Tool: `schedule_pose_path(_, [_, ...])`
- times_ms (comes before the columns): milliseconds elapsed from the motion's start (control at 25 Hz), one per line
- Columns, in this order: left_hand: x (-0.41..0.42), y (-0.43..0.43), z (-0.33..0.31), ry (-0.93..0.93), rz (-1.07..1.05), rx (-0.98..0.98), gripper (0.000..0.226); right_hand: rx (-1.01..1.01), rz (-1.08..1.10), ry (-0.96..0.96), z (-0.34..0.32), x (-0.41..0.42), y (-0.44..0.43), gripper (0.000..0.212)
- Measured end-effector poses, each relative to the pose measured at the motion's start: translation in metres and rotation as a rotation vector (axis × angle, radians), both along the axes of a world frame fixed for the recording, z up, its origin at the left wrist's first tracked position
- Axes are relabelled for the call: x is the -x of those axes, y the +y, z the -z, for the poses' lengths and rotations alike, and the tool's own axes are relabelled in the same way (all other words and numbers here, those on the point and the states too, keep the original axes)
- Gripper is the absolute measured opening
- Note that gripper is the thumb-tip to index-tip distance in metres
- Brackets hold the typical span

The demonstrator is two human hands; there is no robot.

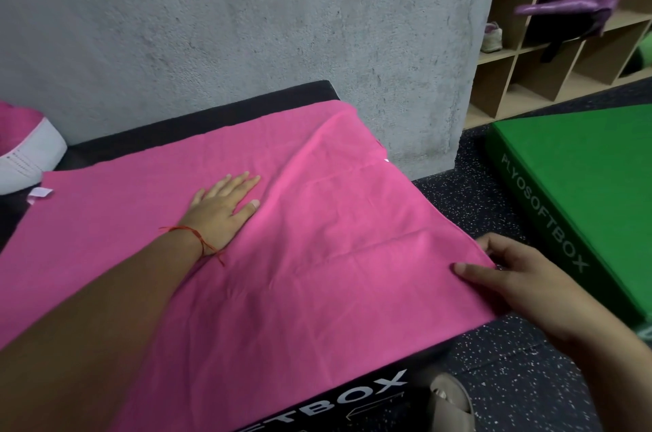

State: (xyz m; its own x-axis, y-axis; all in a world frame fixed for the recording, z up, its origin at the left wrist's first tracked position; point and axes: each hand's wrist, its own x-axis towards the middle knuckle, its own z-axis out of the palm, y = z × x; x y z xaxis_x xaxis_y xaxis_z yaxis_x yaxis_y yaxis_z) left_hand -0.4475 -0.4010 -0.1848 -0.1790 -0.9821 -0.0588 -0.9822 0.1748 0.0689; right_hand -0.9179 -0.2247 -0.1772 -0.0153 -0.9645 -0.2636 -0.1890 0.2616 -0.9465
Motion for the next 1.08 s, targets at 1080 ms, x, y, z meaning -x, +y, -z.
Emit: schedule_pose_path(1080, [-0.004, -0.008, 0.002, 0.0, 0.007, -0.031, 0.059, -0.231, -0.135, 0.199, -0.014, 0.046, 0.014, 0.049])
